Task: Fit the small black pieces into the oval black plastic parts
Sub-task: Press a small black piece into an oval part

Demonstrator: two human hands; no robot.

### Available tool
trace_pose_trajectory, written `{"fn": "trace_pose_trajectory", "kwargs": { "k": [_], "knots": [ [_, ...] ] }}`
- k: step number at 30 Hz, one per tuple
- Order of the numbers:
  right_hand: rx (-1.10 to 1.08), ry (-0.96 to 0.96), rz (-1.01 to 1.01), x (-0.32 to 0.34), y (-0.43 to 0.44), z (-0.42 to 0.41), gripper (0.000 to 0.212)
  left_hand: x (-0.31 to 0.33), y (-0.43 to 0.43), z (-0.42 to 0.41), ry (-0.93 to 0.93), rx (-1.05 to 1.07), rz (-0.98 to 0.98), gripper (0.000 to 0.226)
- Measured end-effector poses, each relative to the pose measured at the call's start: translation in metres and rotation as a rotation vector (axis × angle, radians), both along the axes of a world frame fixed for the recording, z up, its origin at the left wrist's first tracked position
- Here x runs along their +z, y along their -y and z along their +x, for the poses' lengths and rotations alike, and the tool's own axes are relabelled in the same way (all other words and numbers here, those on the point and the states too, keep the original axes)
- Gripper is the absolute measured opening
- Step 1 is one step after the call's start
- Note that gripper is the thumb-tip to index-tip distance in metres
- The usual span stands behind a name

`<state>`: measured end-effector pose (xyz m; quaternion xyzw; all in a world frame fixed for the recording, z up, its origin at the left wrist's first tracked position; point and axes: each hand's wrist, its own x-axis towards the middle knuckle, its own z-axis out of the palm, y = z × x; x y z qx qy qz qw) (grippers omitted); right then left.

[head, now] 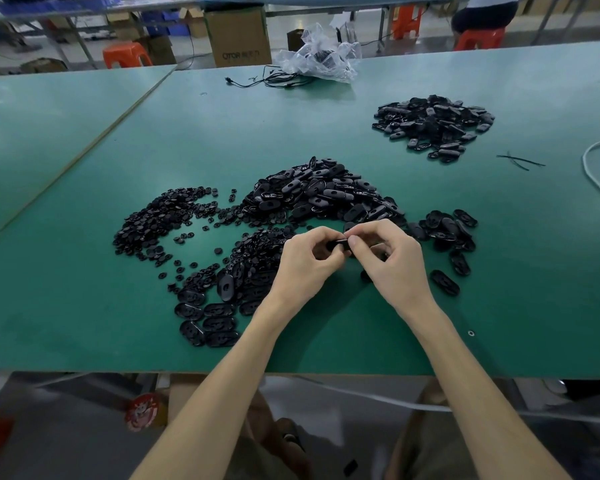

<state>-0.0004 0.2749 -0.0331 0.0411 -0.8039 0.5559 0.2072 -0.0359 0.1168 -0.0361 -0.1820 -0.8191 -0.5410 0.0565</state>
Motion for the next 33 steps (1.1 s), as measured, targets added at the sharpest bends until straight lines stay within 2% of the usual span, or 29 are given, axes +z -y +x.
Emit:
{"fn": "trace_pose_trajectory", "kwargs": {
  "k": [6, 16, 23, 25, 28, 30, 33],
  "knots": [
    [0.009, -0.034, -0.007, 0.002, 0.000, 0.001, 0.028, 0.000, 0.003, -0.002, 0.026, -0.047, 0.122, 0.014],
    [0.023, -0.059, 0.058, 0.003, 0.000, 0.001, 0.031, -0.001, 0.004, -0.002, 0.008, -0.027, 0.105, 0.012],
    [-0.054, -0.058, 0.013, 0.005, 0.002, 0.002, 0.026, 0.002, 0.001, 0.000, 0.008, -0.013, 0.119, 0.018],
    [-0.144, -0.077, -0.017, 0.007, 0.002, 0.002, 0.027, 0.003, 0.001, 0.000, -0.013, 0.039, 0.117, 0.020],
    [-0.393, -0.070, -0.115, 0.006, -0.003, 0.000, 0.035, 0.002, 0.001, 0.000, -0.018, 0.096, 0.098, 0.024],
    [-0.535, -0.030, -0.179, 0.005, -0.006, -0.001, 0.043, 0.001, 0.001, 0.001, -0.055, 0.131, 0.037, 0.028],
    [-0.632, 0.055, -0.185, 0.002, -0.009, -0.004, 0.059, 0.000, 0.002, 0.001, -0.105, 0.208, -0.044, 0.036]
  ]
}}
